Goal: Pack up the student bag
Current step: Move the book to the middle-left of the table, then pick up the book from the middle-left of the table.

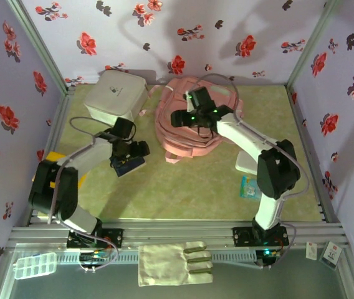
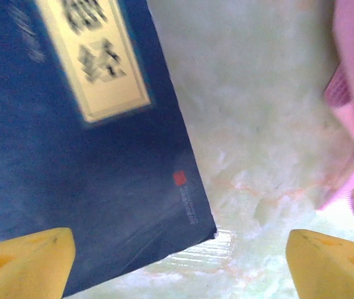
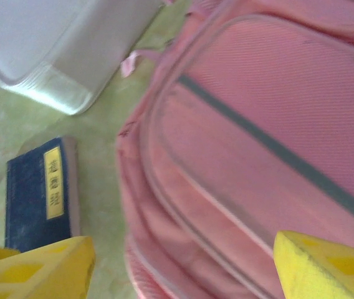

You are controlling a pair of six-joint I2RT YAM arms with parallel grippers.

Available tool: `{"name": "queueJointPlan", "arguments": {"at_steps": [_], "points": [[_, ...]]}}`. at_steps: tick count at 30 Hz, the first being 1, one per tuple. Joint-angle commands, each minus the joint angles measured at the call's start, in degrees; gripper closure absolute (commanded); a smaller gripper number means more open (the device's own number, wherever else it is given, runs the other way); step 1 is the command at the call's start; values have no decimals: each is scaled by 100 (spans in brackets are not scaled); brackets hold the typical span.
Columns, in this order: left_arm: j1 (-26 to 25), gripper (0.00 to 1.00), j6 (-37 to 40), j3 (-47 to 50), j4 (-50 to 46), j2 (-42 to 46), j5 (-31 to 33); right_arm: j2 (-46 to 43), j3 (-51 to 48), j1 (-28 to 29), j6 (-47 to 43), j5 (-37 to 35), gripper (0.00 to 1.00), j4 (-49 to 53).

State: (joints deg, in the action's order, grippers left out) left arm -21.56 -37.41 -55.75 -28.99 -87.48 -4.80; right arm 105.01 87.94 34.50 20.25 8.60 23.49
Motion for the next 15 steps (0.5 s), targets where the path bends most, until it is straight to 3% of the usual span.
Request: {"name": "queueJointPlan", "arguments": {"at_steps": [1,7,15], "points": [[431,9,-134,57,-310,559,275,386,395,358,-226,-20,25,354],[1243,0,-328,717,-192,1114,209,1129,1020,1014,-14,133,27,406],[1731,2,-644,1426,520,1191,-467,2402,2128,1551,152,94,34,719]]}}
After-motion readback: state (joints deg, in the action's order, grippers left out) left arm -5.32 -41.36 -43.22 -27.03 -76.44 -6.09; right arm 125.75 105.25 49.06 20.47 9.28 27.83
